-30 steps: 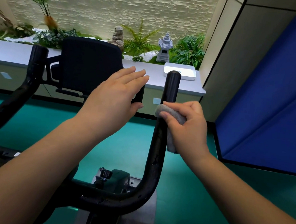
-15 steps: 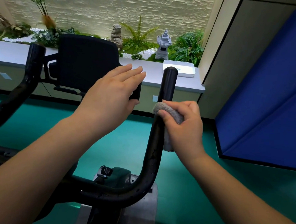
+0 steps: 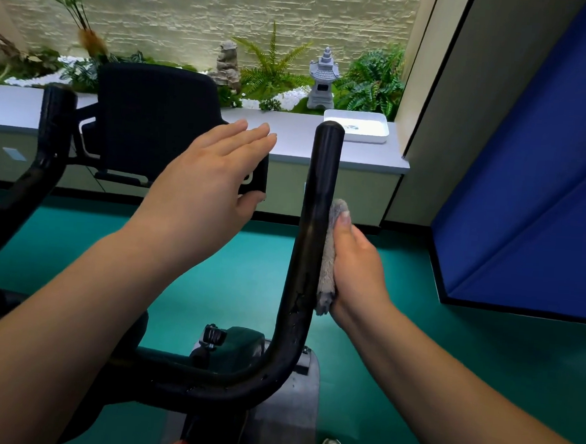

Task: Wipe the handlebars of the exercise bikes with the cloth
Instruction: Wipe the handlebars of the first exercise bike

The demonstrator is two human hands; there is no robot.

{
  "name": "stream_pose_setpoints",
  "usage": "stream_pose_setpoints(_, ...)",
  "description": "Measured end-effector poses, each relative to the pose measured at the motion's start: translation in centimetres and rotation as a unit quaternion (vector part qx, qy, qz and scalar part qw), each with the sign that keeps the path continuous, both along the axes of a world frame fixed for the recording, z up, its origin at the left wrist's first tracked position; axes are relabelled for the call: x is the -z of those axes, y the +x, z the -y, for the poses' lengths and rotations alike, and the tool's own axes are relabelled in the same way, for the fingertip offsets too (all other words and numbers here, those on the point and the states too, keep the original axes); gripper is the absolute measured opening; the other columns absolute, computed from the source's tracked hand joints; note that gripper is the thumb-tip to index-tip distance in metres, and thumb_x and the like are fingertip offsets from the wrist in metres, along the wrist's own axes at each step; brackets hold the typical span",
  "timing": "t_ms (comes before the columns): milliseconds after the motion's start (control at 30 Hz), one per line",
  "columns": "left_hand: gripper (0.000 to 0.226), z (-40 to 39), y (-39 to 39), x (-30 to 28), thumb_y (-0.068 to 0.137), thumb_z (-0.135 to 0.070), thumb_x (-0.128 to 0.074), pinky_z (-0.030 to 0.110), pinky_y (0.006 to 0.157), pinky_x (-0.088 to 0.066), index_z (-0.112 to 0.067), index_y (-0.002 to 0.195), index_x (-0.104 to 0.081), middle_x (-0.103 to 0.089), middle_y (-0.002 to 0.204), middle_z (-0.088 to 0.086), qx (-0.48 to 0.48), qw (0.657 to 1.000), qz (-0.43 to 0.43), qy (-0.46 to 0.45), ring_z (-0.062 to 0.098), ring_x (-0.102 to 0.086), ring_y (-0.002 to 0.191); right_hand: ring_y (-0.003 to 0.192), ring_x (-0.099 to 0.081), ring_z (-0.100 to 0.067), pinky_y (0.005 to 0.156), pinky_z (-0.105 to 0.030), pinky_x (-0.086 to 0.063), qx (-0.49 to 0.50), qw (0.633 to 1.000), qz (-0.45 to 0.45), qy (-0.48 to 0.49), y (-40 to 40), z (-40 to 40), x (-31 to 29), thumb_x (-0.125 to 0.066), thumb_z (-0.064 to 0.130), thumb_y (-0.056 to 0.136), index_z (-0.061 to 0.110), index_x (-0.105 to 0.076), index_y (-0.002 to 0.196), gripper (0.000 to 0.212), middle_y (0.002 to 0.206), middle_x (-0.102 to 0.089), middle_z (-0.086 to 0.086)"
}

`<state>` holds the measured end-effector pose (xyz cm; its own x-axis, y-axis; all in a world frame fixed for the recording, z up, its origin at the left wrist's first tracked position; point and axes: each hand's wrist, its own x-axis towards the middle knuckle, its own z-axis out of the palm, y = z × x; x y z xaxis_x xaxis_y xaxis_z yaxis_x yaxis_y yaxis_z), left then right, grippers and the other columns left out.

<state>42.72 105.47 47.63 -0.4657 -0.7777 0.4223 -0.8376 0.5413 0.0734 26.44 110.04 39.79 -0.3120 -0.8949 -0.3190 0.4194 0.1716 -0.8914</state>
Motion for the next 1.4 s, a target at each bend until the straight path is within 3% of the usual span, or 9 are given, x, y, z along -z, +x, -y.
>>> stream_pose_setpoints(200, 0.065, 0.1, -0.2, 0.2, 0.086, -0.021, -0.068, 0.026, 0.111, -0.018, -0.018, 0.144, -0.04, -0.04, 0.148, -0.005, -0.006, 1.0, -0.008, -0.003, 0.017, -0.029, 0.14, 0.058, -0.063, -0.015, 0.057, -0.029, -0.056, -0.067, 0.993, 0.071, 0.061, 0.8, -3.0, 0.4, -0.042, 0.045, 0.098, 0.007, -0.065, 0.095, 0.045, 0.066, -0.065, -0.004)
stream_pose_setpoints(467, 0.064, 0.3, -0.1, 0.1, 0.084, -0.02, -0.07, 0.028, 0.113, -0.021, -0.017, 0.142, -0.043, -0.044, 0.146, -0.003, 0.001, 1.0, -0.015, -0.002, 0.019, -0.033, 0.139, 0.057, -0.065, -0.018, 0.064, -0.036, -0.059, -0.056, 0.991, 0.098, 0.069, -0.5, 0.0, -1.0, -0.046, 0.046, 0.097, 0.009, -0.065, 0.091, 0.042, 0.066, -0.068, -0.006)
stream_pose_setpoints(533, 0.064, 0.3, -0.2, 0.2, 0.084, -0.02, -0.07, 0.028, 0.113, -0.021, -0.016, 0.142, -0.043, -0.044, 0.146, -0.003, 0.001, 1.0, -0.018, -0.002, 0.019, -0.033, 0.139, 0.068, -0.067, -0.018, 0.078, -0.042, -0.058, -0.067, 0.995, 0.053, 0.051, -0.4, -1.6, 0.3, -0.046, 0.043, 0.098, 0.01, -0.067, 0.095, 0.04, 0.078, -0.07, -0.007)
stream_pose_setpoints(633, 0.064, 0.2, -0.2, 0.1, 0.085, -0.02, -0.069, 0.026, 0.112, -0.018, -0.016, 0.143, -0.043, -0.043, 0.146, -0.003, 0.003, 1.0, -0.022, -0.001, 0.019, -0.032, 0.139, 0.085, -0.067, -0.014, 0.089, -0.046, -0.055, -0.032, 0.985, -0.168, -0.014, -1.2, -2.5, 0.6, -0.058, 0.035, 0.094, 0.022, -0.069, 0.106, 0.021, 0.096, -0.072, 0.002)
stream_pose_setpoints(800, 0.065, 0.4, 0.0, 0.1, 0.084, -0.021, -0.069, 0.027, 0.112, -0.021, -0.018, 0.143, -0.042, -0.041, 0.147, -0.005, 0.01, 0.999, -0.03, 0.008, 0.017, -0.03, 0.14, 0.092, -0.055, -0.006, 0.084, -0.014, -0.044, -0.015, 0.823, -0.51, -0.25, -3.2, 0.9, -3.5, -0.077, 0.022, 0.079, 0.022, -0.068, 0.104, 0.026, 0.099, -0.06, 0.004)
stream_pose_setpoints(900, 0.065, 0.5, 0.2, 0.1, 0.085, -0.022, -0.069, 0.027, 0.112, -0.021, -0.02, 0.144, -0.04, -0.039, 0.149, -0.006, 0.015, 0.999, -0.029, 0.016, 0.015, -0.028, 0.14, 0.085, -0.05, -0.013, 0.075, -0.015, -0.04, -0.112, 0.697, -0.66, -0.258, -2.4, 1.3, -3.9, -0.076, 0.02, 0.08, 0.013, -0.073, 0.101, 0.023, 0.094, -0.051, -0.001)
stream_pose_setpoints(1067, 0.065, 0.8, 1.1, -0.7, 0.088, -0.027, -0.064, 0.03, 0.114, -0.023, -0.027, 0.146, -0.034, -0.031, 0.152, -0.012, 0.041, 0.999, -0.003, 0.03, 0.01, -0.021, 0.143, 0.083, -0.053, -0.027, 0.068, -0.039, -0.048, -0.2, 0.572, -0.743, -0.284, -2.0, 1.9, -5.9, -0.067, 0.023, 0.083, 0.014, -0.076, 0.089, 0.015, 0.088, -0.054, -0.004)
stream_pose_setpoints(1233, 0.061, 1.1, 2.2, -0.9, 0.087, -0.027, -0.065, 0.043, 0.112, -0.03, -0.023, 0.143, -0.04, -0.033, 0.152, -0.007, 0.041, 0.999, 0.014, 0.014, 0.016, -0.024, 0.142, 0.084, -0.059, -0.026, 0.073, -0.038, -0.051, -0.306, 0.39, -0.852, -0.168, -0.2, 4.6, -8.9, -0.06, 0.025, 0.086, 0.02, -0.072, 0.085, 0.013, 0.09, -0.061, -0.001)
stream_pose_setpoints(1400, 0.066, 1.2, 3.2, -0.6, 0.087, -0.028, -0.065, 0.045, 0.113, -0.028, -0.02, 0.145, -0.036, -0.031, 0.154, -0.004, 0.058, 0.998, 0.027, 0.013, 0.016, -0.022, 0.144, 0.077, -0.061, -0.022, 0.063, -0.03, -0.047, -0.373, 0.344, -0.856, -0.094, 1.9, 4.0, -8.8, -0.064, 0.035, 0.081, 0.023, -0.07, 0.08, 0.014, 0.082, -0.065, 0.001)
